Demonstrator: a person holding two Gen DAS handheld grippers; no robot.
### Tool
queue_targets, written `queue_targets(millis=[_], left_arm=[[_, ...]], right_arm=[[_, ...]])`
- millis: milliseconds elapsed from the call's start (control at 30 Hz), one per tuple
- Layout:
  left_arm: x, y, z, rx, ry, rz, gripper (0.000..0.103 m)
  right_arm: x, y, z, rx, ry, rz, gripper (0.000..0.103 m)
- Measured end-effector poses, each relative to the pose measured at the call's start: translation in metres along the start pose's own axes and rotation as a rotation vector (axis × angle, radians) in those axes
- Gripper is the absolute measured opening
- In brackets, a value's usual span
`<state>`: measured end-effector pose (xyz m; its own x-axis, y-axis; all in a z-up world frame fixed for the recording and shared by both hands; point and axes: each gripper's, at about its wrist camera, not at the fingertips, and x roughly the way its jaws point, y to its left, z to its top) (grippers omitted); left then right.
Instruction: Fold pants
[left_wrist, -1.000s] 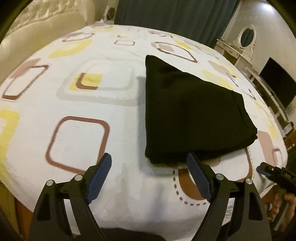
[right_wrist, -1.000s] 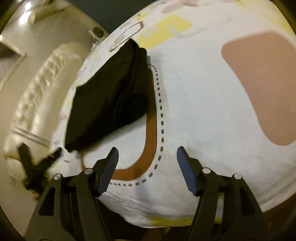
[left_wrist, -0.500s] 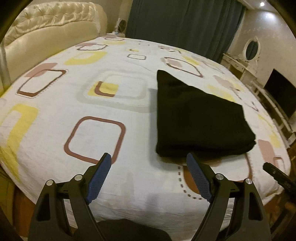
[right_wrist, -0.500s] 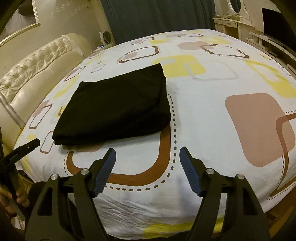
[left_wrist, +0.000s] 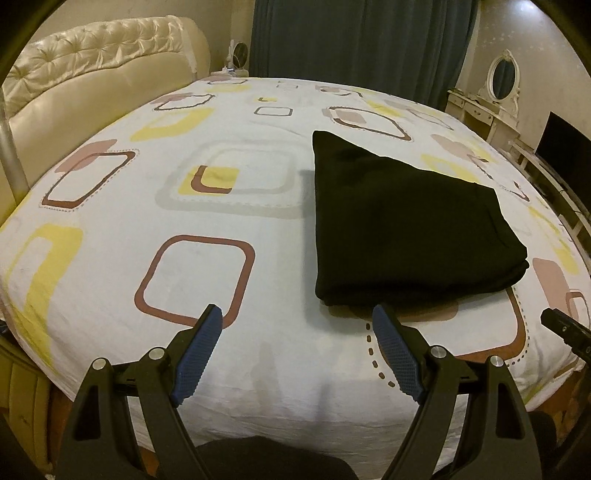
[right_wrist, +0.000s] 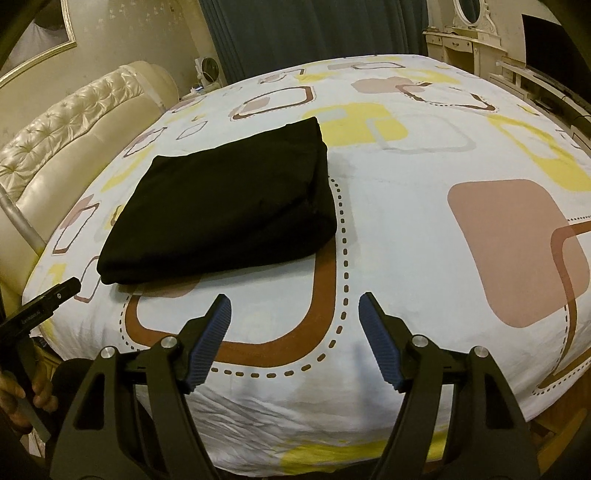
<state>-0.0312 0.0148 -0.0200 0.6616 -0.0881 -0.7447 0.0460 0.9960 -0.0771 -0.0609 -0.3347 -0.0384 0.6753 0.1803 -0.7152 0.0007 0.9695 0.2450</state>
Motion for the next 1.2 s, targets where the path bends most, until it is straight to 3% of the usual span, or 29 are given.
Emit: queue_targets(millis=[1200], left_arm=[[-0.003, -0.012, 0.002, 0.066, 0.002, 0.066, 0.083]], right_arm=[[-0.002, 0.022, -0.005, -0.048, 0.017, 0.022, 0.072]])
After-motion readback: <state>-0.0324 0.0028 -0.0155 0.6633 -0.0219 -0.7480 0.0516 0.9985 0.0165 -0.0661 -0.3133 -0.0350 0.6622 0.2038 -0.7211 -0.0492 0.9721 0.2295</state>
